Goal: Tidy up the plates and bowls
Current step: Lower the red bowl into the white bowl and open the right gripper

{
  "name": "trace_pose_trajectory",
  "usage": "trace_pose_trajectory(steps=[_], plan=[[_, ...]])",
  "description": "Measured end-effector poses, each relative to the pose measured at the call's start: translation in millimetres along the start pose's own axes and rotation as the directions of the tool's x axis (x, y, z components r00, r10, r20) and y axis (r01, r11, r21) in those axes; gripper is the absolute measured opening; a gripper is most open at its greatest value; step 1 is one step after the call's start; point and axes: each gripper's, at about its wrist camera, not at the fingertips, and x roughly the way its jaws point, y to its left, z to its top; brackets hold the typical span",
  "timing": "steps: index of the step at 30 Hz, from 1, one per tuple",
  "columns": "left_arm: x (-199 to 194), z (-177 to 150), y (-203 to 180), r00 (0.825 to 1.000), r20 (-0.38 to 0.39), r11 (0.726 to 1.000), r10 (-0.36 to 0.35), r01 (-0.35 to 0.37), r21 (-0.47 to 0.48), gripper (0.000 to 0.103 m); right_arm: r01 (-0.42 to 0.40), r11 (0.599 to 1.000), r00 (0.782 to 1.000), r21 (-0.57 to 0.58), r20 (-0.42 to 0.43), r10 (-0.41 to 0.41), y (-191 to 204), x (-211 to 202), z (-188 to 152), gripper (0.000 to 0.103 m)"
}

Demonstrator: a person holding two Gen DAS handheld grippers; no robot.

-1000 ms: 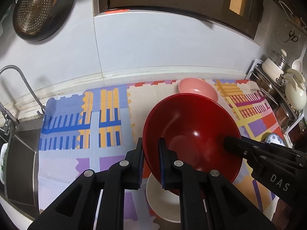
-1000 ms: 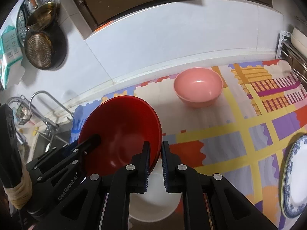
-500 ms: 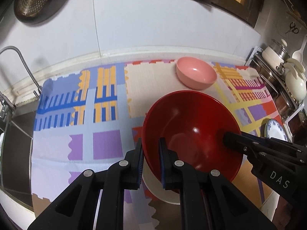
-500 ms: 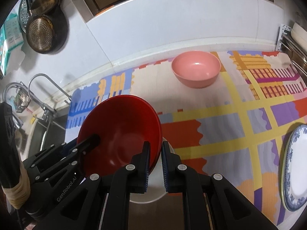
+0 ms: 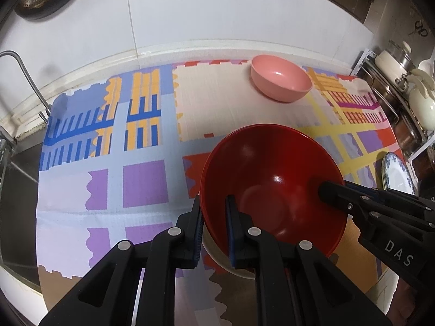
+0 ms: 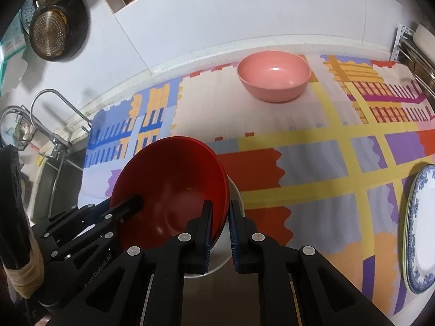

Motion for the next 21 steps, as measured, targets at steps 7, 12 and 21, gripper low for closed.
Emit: trace_pose_trajectory(steps=[7, 12, 21], plan=[[9.4, -3.9, 0.1, 0.999, -0.033, 1.000, -0.006, 0.006, 0.006, 0.016, 0.013, 1.000, 1.000, -0.002, -0.026, -0.013, -2.2, 8.6, -3.4, 0.013], [13.1, -5.5, -0.4, 0.999, -0.047, 1.000, -0.009, 0.010, 0.009, 0.017, 0.023, 1.000, 0.999, -0.007, -0.040, -0.023, -3.3, 13.5, -4.8, 0.014], [18.6, -8.3, -2.8, 0.998, -0.068, 1.000, -0.017, 0.018, 0.018, 0.018, 0.043, 0.999, 0.998, -0.025, -0.047, -0.044, -2.2, 19.1, -7.2, 0.015]])
